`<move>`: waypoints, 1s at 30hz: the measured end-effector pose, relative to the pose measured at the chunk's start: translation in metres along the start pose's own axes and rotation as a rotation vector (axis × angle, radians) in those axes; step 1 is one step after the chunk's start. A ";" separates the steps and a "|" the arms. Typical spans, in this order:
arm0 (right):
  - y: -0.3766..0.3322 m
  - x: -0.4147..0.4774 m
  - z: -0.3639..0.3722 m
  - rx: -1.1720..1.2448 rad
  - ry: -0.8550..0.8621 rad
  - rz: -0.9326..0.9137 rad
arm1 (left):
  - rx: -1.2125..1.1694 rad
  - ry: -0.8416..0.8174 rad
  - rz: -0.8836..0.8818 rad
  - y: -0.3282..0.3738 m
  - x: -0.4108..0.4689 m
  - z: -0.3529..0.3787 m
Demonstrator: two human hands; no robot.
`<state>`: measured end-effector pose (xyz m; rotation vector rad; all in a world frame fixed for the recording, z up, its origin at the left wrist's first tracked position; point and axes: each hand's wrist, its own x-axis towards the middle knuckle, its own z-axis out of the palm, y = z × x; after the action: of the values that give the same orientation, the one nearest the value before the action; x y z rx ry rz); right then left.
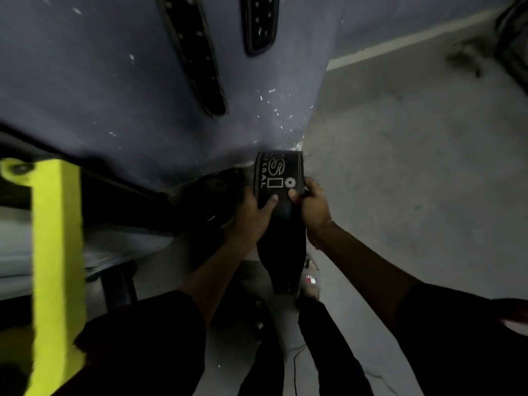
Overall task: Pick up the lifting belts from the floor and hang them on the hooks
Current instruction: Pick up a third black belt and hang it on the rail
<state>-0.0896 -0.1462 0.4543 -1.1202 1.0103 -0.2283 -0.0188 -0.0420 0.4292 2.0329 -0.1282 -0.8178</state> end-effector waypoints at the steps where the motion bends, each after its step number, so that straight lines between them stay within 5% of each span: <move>1: -0.017 -0.025 0.000 0.004 -0.044 -0.008 | -0.080 0.019 -0.006 0.020 -0.016 -0.011; 6: -0.075 -0.132 -0.008 0.015 -0.224 -0.074 | -0.312 0.072 -0.002 0.099 -0.081 -0.078; 11: -0.116 -0.225 -0.021 0.014 -0.394 -0.113 | -0.536 -0.173 -0.147 0.157 -0.157 -0.131; 19: -0.239 -0.298 -0.011 0.023 -0.474 -0.255 | -0.739 -0.053 0.110 0.257 -0.287 -0.161; 23: -0.293 -0.334 -0.007 0.005 -0.510 -0.498 | -0.887 -0.162 0.137 0.311 -0.343 -0.168; 30: -0.340 -0.369 -0.015 -0.077 -0.580 -0.676 | -0.847 -0.101 0.480 0.399 -0.374 -0.231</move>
<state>-0.2006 -0.0867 0.9403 -1.4611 0.1063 -0.3751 -0.0850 0.0374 1.0141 1.0978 -0.2624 -0.5311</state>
